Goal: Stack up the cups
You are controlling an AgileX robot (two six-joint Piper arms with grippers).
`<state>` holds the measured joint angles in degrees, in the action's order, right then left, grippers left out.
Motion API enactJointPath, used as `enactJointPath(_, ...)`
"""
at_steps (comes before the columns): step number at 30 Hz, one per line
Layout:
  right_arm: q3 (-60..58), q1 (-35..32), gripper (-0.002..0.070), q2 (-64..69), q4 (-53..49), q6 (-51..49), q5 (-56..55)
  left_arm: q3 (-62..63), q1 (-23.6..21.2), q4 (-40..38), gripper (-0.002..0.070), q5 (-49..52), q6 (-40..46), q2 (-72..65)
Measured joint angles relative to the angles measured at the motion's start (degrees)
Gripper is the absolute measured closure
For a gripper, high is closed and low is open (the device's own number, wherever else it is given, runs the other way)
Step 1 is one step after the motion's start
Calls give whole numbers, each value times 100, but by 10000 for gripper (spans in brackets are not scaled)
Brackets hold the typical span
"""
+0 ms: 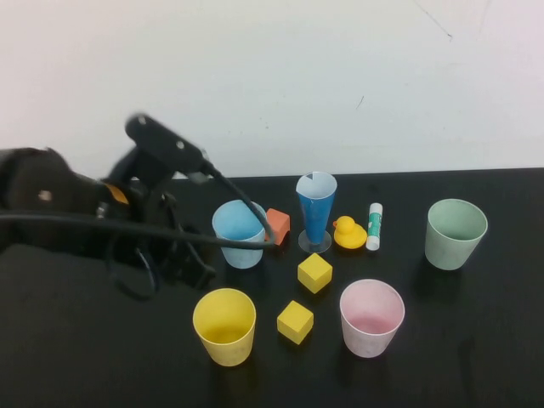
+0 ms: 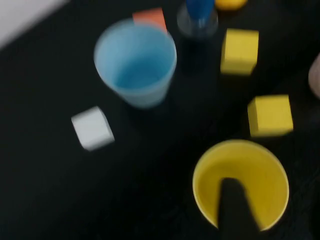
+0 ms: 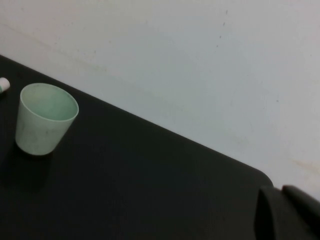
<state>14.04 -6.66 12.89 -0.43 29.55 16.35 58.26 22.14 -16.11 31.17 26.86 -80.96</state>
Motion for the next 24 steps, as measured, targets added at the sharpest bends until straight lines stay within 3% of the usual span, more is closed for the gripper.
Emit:
enactJointPath(2,-24,0,679,0,0,0,-13,0,0,13,295,32,-305,-230)
enactJointPath(5,-24,0,679,0,0,0,-13,0,0,13,203,-11,-874,-587)
enactJointPath(12,-24,0,679,0,0,21,-21,3,0,102,172,-362,-1104,-1495)
enactJointPath(19,-24,0,679,0,0,21,-25,14,8,214,183,-582,-984,-2441)
enactJointPath(21,-24,0,679,0,0,21,-34,25,8,214,230,-627,-974,-2622)
enactJointPath(24,-24,0,679,0,0,21,-34,41,8,214,394,-651,-974,-2818)
